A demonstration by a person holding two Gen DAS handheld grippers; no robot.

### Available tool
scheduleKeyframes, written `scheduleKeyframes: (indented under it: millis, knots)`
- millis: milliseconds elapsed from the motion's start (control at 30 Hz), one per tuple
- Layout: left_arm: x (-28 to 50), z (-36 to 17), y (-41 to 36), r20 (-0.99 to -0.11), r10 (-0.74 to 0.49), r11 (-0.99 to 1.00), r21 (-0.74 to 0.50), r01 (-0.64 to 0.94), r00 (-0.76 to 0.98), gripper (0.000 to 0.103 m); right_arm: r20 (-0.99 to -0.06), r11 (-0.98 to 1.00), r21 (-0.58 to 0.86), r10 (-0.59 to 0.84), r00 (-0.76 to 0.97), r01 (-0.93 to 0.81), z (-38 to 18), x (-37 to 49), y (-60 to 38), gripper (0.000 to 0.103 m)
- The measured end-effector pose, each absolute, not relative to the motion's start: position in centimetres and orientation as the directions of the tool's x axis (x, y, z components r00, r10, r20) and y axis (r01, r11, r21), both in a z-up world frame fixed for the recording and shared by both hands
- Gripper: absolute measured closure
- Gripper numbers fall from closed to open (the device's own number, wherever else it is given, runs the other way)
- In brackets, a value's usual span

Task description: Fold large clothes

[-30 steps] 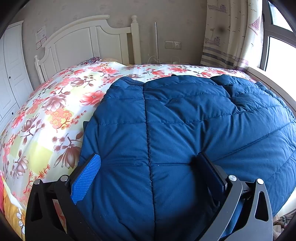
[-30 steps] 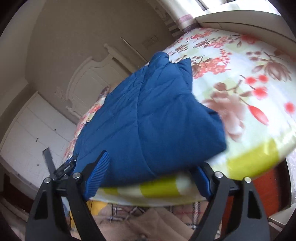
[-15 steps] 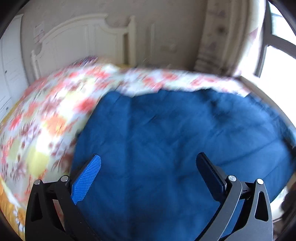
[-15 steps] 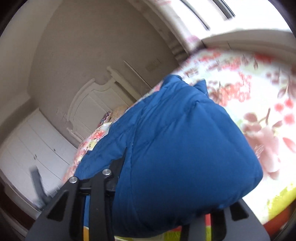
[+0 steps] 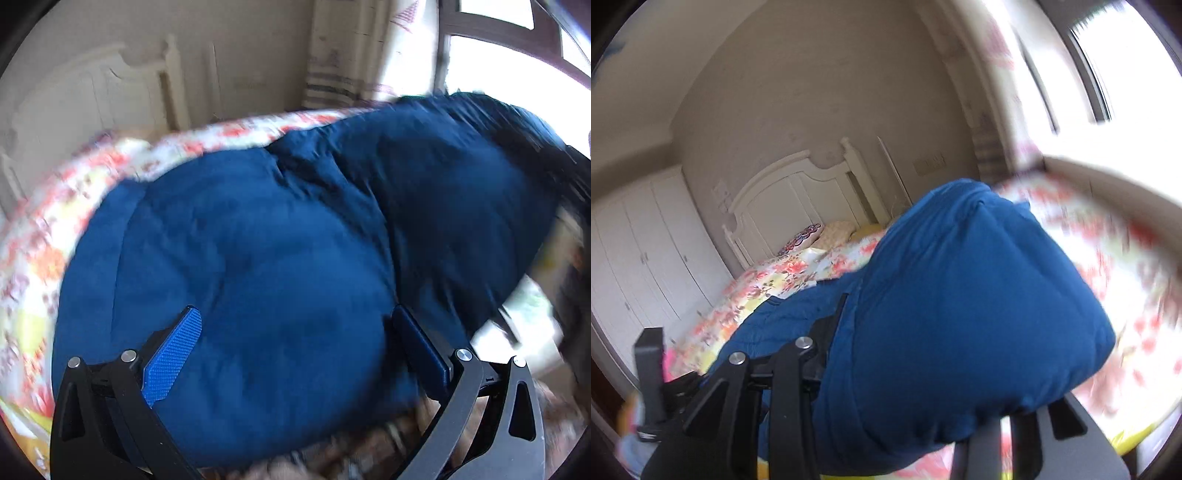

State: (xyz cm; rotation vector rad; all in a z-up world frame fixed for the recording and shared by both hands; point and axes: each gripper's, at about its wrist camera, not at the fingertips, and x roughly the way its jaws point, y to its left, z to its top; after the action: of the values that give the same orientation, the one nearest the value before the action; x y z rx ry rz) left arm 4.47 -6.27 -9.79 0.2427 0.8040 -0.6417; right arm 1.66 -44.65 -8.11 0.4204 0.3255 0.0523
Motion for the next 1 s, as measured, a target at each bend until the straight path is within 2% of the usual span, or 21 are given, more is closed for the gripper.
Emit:
scheduleKeyframes:
  millis: [100,200,267,300,433,467,500,567,633,733,800,900,1000]
  knots:
    - [3.5,-8.5,0.0,-0.689,-0.515,0.785,-0.139,0.604,0.511,0.004,-0.270,0.984,0.179,0.067,0.961,-0.019,-4.6,2.4,-39.5,0.068]
    - [4.5,-6.3,7.9,-0.605,-0.463,0.878,-0.214,0.428,0.648,0.004,-0.232,0.986,-0.137,0.066,0.971,-0.099,-2.2,3.5,-30.9,0.068]
    - [5.0,-5.2,13.4,-0.558,-0.404,0.913,-0.289,0.287,0.725,0.004,-0.240,0.906,-0.388,0.077,0.968,-0.168,-2.5,4.3,-23.6,0.068]
    - [5.0,-4.8,15.1,-0.545,-0.389,0.916,-0.313,0.250,0.743,0.004,-0.251,0.828,-0.521,0.086,0.964,-0.209,-3.8,4.7,-19.3,0.068]
    - [4.1,-3.4,20.1,-0.494,-0.332,0.921,-0.355,0.162,0.803,0.004,-0.346,0.503,-0.791,0.104,0.932,-0.349,-12.5,4.8,-9.0,0.064]
    - [4.3,-3.3,20.5,-0.494,-0.333,0.919,-0.361,0.159,0.803,0.004,-0.304,0.386,-0.870,0.068,0.950,-0.306,-15.6,4.3,-7.2,0.065]
    - [4.1,-3.4,20.6,-0.495,-0.340,0.916,-0.366,0.163,0.800,0.004,-0.241,0.334,-0.911,0.049,0.969,-0.244,-17.2,3.9,-6.4,0.066]
    - [4.8,-3.5,20.1,-0.501,-0.371,0.909,-0.367,0.196,0.782,0.004,-0.293,0.420,-0.860,0.059,0.954,-0.290,-16.2,4.1,-7.1,0.065]
    - [5.8,-2.8,18.9,-0.496,-0.420,0.893,-0.375,0.249,0.760,0.004,-0.307,0.443,-0.845,0.058,0.950,-0.300,-15.7,4.2,-7.9,0.062]
    - [9.2,-0.3,15.3,-0.488,-0.523,0.850,-0.356,0.387,0.699,0.004,-0.266,0.414,-0.873,0.041,0.963,-0.259,-16.4,3.6,-7.8,0.061]
    - [12.0,2.2,11.1,-0.511,-0.549,0.834,-0.287,0.471,0.661,0.004,-0.245,0.400,-0.885,0.034,0.969,-0.238,-16.8,3.2,-7.7,0.061]
    - [16.2,3.8,4.5,-0.588,-0.557,0.798,-0.183,0.575,0.586,0.004,-0.228,0.408,-0.884,0.048,0.972,-0.228,-16.8,2.6,-8.4,0.059]
    - [21.2,0.8,-1.3,-0.723,-0.427,0.800,-0.021,0.600,0.544,0.004,-0.202,0.395,-0.895,0.059,0.978,-0.209,-16.9,2.1,-8.8,0.054]
